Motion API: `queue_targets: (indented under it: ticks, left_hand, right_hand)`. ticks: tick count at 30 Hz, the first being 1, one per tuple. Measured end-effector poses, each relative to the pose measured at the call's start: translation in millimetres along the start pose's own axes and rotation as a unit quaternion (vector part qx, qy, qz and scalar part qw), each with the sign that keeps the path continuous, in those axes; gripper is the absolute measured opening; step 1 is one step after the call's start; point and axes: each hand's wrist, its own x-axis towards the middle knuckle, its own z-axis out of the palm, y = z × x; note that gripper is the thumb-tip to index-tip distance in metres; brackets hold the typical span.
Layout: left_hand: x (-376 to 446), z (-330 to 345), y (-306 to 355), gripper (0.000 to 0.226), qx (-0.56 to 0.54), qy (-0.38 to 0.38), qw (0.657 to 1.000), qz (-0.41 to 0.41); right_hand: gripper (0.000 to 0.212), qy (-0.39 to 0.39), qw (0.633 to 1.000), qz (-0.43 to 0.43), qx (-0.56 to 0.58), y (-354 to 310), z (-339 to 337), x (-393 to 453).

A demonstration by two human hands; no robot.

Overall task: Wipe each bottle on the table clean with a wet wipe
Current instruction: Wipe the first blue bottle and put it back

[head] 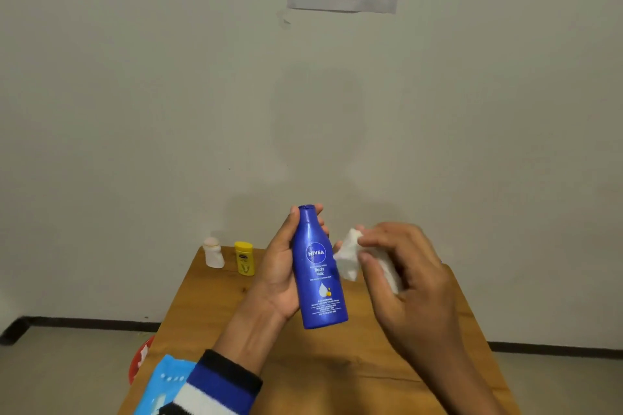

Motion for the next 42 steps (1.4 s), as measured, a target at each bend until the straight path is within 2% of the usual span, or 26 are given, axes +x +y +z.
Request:
queue_targets:
  ticks: [4,7,9,12,14,16,18,20,21,23,26,29,34,37,40,42]
  left_hand:
    - [4.1,6.6,-6.6,0.033,0.007,0.016,1.000,-0.015]
    - [11.6,-0.6,2.1,0.030,-0.012,0.054,0.998,0.022]
    - [14.5,-5.2,8.8,0.030,-0.041,0.049,0.997,0.035]
    - [13.9,-2.1,13.4,0.033,-0.033,0.037,0.998,0.051]
    - [11.7,2.0,12.1,0.036,-0.012,0.028,0.998,0.059]
    - [10.5,1.3,8.7,0.041,0.005,0.029,0.998,0.056]
    - [9.0,1.2,2.9,0.045,0.026,0.027,0.998,0.046]
    - [5.3,6.1,-3.7,0.052,0.033,0.011,0.999,0.029]
    - [4.6,7.8,-6.6,0.058,0.048,0.000,0.999,0.026]
    - [5.1,10.1,-11.4,0.062,0.113,-0.019,0.993,0.034]
    - [8.4,8.8,-14.9,0.050,0.173,-0.008,0.984,0.038]
    - [6.2,9.3,-10.1,0.030,0.140,0.006,0.990,0.023]
    - [0.8,9.3,-8.5,0.038,0.060,-0.051,0.996,-0.040]
    - [-0.7,13.6,-15.0,0.039,0.018,-0.079,0.994,-0.069]
    - [-8.5,16.5,-21.3,0.034,-0.012,-0.075,0.993,-0.092]
    - [-18.3,19.8,-30.1,0.026,-0.023,-0.099,0.984,-0.145]
  right_hand:
    - [0.011,-0.066,0.997,0.047,0.009,3.9,29.8,-6.1]
    - [0.009,-0.094,0.995,-0.009,0.011,-1.2,37.0,-49.9]
    - [0.019,-0.106,0.993,-0.045,0.025,-0.8,34.9,-74.2]
    - [0.025,-0.076,0.996,-0.037,0.032,-0.5,23.7,-76.1]
    - [0.022,-0.038,0.996,0.019,0.075,-3.3,9.0,-60.6]
    - [0.025,0.002,0.981,0.127,0.143,-6.5,-5.3,-45.1]
    - [0.027,-0.001,0.936,0.261,0.236,-2.9,-10.8,-40.4]
    - [0.018,-0.023,0.881,0.332,0.336,-2.4,-6.7,-42.6]
    - [0.014,-0.034,0.876,0.326,0.355,-4.8,-2.7,-45.2]
    - [0.010,-0.047,0.905,0.259,0.333,-10.5,6.2,-52.3]
    - [0.013,-0.042,0.965,0.136,0.218,-14.6,10.2,-57.6]
    - [0.011,-0.022,0.995,0.036,0.085,-9.4,2.1,-55.2]
    - [0.028,-0.048,0.997,-0.022,0.060,-7.4,10.8,-62.9]
    - [0.034,-0.060,0.995,-0.077,-0.017,-10.2,18.6,-64.0]
    - [0.025,-0.084,0.986,-0.087,-0.110,-7.6,14.3,-40.7]
    - [0.018,-0.066,0.984,-0.086,-0.139,-2.2,11.9,-13.7]
